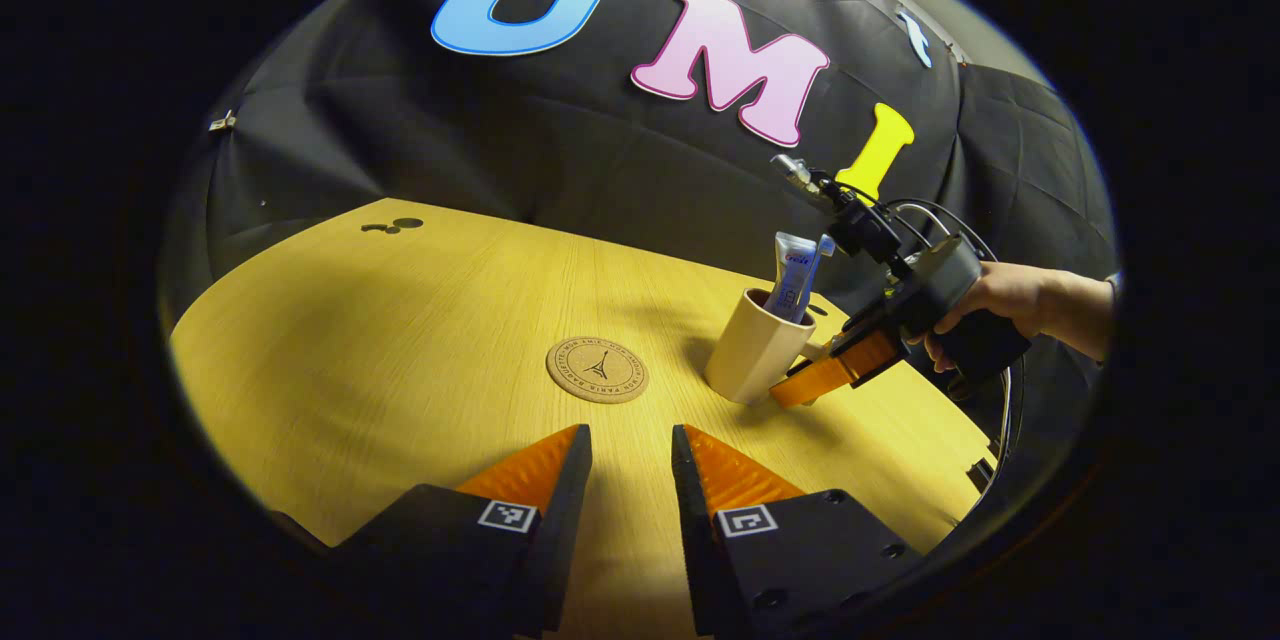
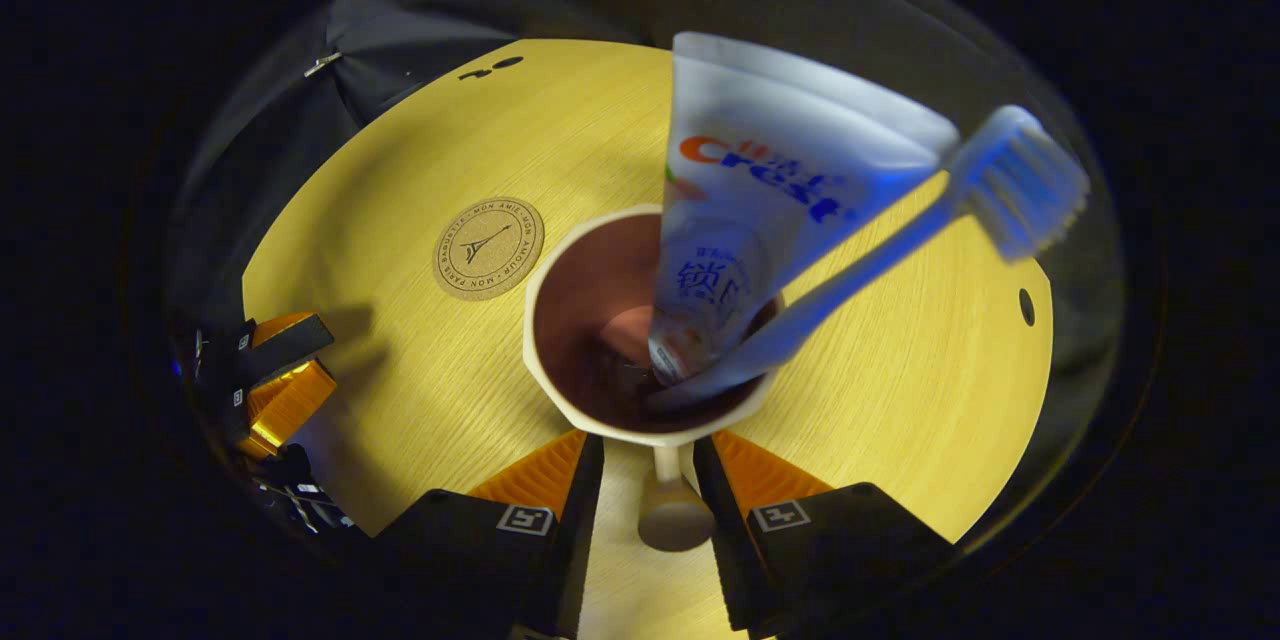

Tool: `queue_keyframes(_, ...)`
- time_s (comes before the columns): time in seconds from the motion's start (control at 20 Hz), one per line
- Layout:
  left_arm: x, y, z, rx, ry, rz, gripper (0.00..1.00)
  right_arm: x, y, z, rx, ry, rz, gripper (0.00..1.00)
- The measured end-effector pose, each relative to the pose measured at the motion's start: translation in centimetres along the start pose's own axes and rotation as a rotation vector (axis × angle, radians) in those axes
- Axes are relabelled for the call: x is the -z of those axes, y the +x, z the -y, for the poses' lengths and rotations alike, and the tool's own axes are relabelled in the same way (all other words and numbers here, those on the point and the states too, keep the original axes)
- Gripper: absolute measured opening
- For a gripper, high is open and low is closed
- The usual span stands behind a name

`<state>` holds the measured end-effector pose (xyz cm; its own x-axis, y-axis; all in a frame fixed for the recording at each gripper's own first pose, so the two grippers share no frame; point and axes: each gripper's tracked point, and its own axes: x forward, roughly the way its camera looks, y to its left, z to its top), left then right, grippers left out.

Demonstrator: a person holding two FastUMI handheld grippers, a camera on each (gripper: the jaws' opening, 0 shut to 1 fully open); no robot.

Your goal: Put the toothbrush and toothpaste on the desktop into the cup, then pick up the cup and place it on the coaster on the desktop.

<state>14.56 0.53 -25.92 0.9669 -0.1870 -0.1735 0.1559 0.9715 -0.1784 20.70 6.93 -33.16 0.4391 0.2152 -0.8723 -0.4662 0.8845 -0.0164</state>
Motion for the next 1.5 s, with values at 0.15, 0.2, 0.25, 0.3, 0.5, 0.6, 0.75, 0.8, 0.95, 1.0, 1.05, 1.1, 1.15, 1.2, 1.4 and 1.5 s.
queue_keyframes(0.15, 0.3, -0.1, -0.4, -0.007, 0.01, -0.005, 0.52, 0.1, 0.7, 0.3, 0.011, -0.007, -0.03, 0.57)
queue_keyframes(0.2, 0.3, -0.1, -0.5, -0.006, 0.006, -0.004, 0.51, 0.0, 0.9, 0.3, 0.014, -0.003, -0.034, 0.48)
queue_keyframes(0.25, 0.3, -0.2, -0.5, -0.006, 0.001, -0.003, 0.51, 0.0, 0.9, 0.5, 0.018, 0.0, -0.04, 0.57)
queue_keyframes(0.3, 0.3, -0.3, -0.6, -0.005, -0.002, -0.001, 0.51, 0.0, 1.1, 0.8, 0.027, 0.0, -0.049, 0.56)
queue_keyframes(0.5, 0.6, -0.4, -1.0, -0.012, -0.007, -0.008, 0.52, -0.1, 1.0, 0.9, 0.028, -0.005, -0.069, 0.4)
queue_keyframes(0.6, 0.7, -0.4, -1.3, -0.016, -0.017, -0.008, 0.52, -0.3, 1.2, 0.9, 0.026, -0.029, -0.057, 0.33)
queue_keyframes(0.75, 0.6, -0.6, -1.6, -0.026, -0.032, -0.007, 0.51, -0.1, 1.2, 0.6, 0.011, -0.039, -0.052, 0.33)
queue_keyframes(0.8, 0.7, -0.6, -1.7, -0.028, -0.035, -0.006, 0.52, -0.1, 1.2, 0.5, 0.006, -0.038, -0.053, 0.32)
queue_keyframes(0.95, 0.8, -0.8, -1.9, -0.035, -0.036, -0.007, 0.51, -0.7, 0.8, -0.1, -0.004, -0.036, -0.03, 0.32)
queue_keyframes(1.0, 0.8, -0.7, -1.9, -0.034, -0.035, -0.007, 0.51, -1.2, 0.6, -0.5, -0.011, -0.033, -0.012, 0.27)
queue_keyframes(1.05, 0.7, -0.8, -1.9, -0.034, -0.035, -0.007, 0.51, -1.8, 0.3, -1.2, -0.025, -0.026, -0.001, 0.27)
queue_keyframes(1.1, 0.7, -0.8, -2.0, -0.034, -0.034, -0.006, 0.52, -2.3, 0.1, -1.9, -0.039, -0.022, 0.009, 0.32)
queue_keyframes(1.15, 0.5, -1.0, -2.0, -0.035, -0.034, -0.003, 0.52, -2.9, 0.1, -2.6, -0.046, -0.03, 0.016, 0.32)
queue_keyframes(1.2, 0.4, -1.1, -2.1, -0.036, -0.032, 0.001, 0.52, -3.3, 0.1, -3.3, -0.052, -0.042, 0.019, 0.32)
queue_keyframes(1.4, -0.3, -1.6, -2.6, -0.04, -0.029, 0.017, 0.51, -5.6, 0.8, -6.1, -0.084, -0.078, 0.032, 0.32)
queue_keyframes(1.5, -0.4, -1.8, -3.3, -0.049, -0.027, 0.021, 0.52, -6.4, 1.2, -7.4, -0.093, -0.105, 0.028, 0.32)
